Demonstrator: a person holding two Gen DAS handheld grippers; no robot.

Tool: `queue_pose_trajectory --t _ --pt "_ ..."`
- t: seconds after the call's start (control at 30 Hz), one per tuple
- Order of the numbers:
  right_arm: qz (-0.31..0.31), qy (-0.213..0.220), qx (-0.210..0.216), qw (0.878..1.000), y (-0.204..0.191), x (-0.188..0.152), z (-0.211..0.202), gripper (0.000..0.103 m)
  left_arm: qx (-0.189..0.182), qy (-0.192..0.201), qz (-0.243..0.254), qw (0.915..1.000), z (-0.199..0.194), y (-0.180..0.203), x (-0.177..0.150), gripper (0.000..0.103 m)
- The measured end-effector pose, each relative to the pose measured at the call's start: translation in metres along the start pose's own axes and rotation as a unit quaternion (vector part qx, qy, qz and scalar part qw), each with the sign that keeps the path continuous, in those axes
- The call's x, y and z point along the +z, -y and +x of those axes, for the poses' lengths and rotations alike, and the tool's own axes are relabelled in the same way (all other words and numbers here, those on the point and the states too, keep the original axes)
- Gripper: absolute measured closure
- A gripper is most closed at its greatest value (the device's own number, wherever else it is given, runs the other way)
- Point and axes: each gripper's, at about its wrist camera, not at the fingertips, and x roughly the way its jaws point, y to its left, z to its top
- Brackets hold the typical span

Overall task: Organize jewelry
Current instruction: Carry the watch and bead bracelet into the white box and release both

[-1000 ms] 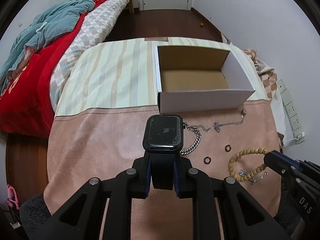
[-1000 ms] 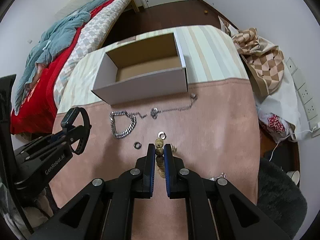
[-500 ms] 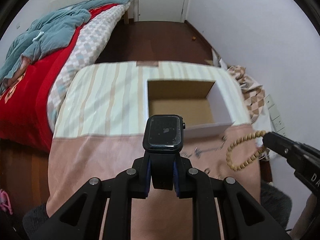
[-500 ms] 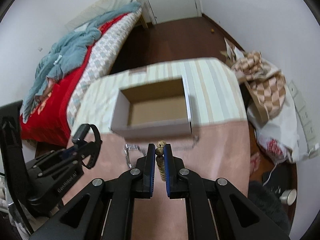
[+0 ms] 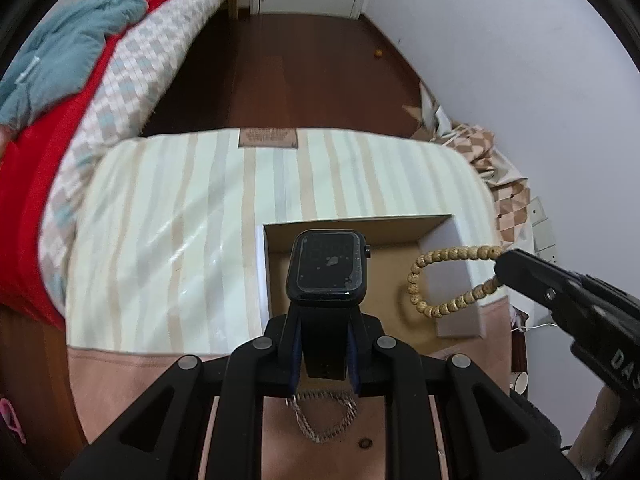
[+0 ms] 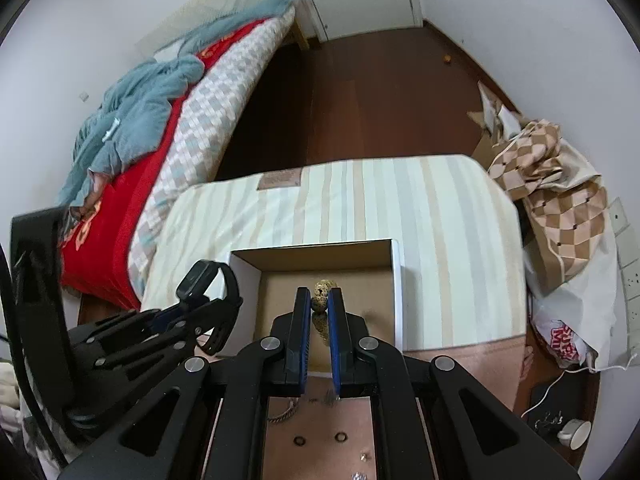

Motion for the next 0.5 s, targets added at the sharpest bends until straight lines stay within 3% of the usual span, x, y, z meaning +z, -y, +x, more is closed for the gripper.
queue_pose_trajectory --t 0.13,0.37,0.5 --pt "0.002 -0.021 0.000 1.000 0.004 0.006 0.028 0.094 -0.008 -0.034 -0.003 0.9994 0.032 -0.009 0.015 0.088" --pt "0.013 -0.035 0.023 0.999 0.009 0.017 0.048 0.094 -0.027 -0.062 -0.022 0.9975 0.046 -0.013 0.029 0.087" --pt "0.020 -0.069 0.020 0.997 0.017 0.020 0.061 0.093 -0.038 -0.058 -0.039 0.9968 0.039 -0.016 0.033 0.074"
